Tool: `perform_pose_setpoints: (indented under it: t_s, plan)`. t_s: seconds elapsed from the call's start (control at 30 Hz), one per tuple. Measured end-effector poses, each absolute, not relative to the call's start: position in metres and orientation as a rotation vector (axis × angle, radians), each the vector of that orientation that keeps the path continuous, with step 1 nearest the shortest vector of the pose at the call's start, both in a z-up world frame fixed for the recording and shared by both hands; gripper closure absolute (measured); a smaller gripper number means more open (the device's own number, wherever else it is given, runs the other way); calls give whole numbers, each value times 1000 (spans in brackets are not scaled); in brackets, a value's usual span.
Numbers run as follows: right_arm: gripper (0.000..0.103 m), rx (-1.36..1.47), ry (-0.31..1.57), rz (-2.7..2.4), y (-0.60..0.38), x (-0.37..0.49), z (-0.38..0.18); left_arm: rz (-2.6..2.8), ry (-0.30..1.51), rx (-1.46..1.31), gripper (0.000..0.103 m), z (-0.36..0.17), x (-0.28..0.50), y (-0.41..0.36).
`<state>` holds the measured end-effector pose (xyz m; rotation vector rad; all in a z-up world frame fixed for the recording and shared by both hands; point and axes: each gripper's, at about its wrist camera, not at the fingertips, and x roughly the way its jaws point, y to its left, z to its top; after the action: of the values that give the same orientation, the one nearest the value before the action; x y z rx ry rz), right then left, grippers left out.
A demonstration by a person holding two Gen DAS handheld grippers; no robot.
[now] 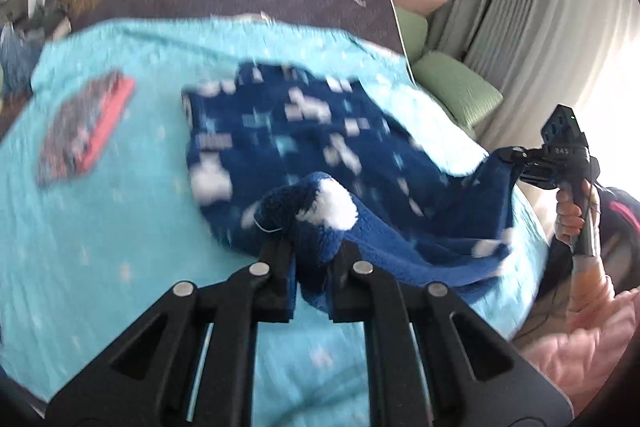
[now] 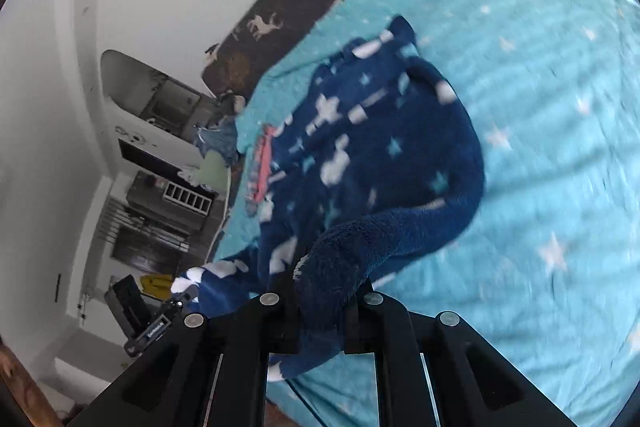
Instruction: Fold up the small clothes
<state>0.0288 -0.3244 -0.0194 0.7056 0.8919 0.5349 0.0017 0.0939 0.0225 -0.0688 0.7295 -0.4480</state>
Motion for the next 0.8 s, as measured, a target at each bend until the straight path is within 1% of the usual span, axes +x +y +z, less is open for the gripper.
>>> perform_pose_setpoints:
  t_s: [0.27, 0.43, 0.53, 0.63, 0.67, 0.8]
  plan:
    - [93, 730, 789, 542, -331, 135, 30, -380, 621, -57, 92, 70, 109, 92]
    - [93, 743, 758, 524, -330, 210, 42, -306, 639, -46, 92, 70, 186, 93]
    - [93, 741, 749, 482, -330, 263, 38, -258, 672, -40, 92, 57, 243, 92]
    - [93, 754, 762, 430, -331, 321, 22, -194, 729, -41, 92, 30, 306, 91]
    - [93, 766, 776, 411, -331, 343, 12, -168, 763, -45, 92, 13, 333, 91]
    - [92, 753, 877, 315, -321, 416, -45, -96, 900, -68, 91, -51, 396, 97]
